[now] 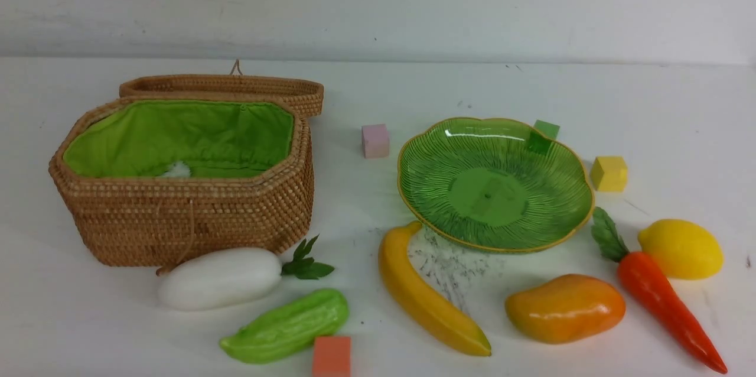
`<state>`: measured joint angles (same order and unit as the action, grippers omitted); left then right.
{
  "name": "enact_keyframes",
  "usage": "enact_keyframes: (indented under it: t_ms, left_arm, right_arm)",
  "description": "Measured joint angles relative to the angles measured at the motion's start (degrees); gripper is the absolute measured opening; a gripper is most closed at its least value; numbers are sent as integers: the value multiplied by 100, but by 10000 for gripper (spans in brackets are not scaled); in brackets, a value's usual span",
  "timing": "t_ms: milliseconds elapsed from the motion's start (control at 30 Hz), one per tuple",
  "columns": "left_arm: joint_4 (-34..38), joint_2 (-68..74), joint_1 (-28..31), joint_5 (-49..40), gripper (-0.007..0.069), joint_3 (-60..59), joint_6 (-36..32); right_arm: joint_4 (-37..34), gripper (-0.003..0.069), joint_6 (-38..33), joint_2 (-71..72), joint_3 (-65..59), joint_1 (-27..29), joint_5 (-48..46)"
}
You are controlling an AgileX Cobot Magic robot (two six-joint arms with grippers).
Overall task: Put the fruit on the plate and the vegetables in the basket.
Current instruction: Take a daikon with your left arm and place it on the basket on the left.
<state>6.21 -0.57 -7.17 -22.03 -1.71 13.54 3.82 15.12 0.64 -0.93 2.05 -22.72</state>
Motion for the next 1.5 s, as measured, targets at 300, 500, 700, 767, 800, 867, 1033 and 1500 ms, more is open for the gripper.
enact_keyframes:
  t_ms: [300, 500, 700, 767, 800, 867, 1033, 1500]
  left_arm:
    - [556, 0, 0, 707, 239, 0, 387]
    - [1945, 0, 0, 1522, 239, 0, 1154]
    - [2662, 0, 0, 2419, 198, 10, 1244]
    - [2655, 0, 0, 2303, 125, 176, 1194]
    - [2622, 0, 0, 2172, 75, 332, 1144]
    - [2439, 7, 0, 1824, -9, 738, 869]
    - [2126, 503, 0, 909, -13, 1778, 202]
    - [2163, 3289, 0, -1804, -13, 4016, -1092]
  right_arm:
    - [0, 240, 0, 0, 0, 0, 0]
    - [-6, 240, 0, 0, 0, 0, 0]
    - [0, 240, 0, 0, 0, 0, 0]
    - [0, 240, 0, 0, 0, 0, 0]
    - [0, 240, 0, 0, 0, 0, 0]
    - [0, 240, 0, 0, 0, 0, 0]
    - [83, 240, 0, 0, -5, 0, 51]
    - [-866, 238, 1527, 0, -64, 0, 2077]
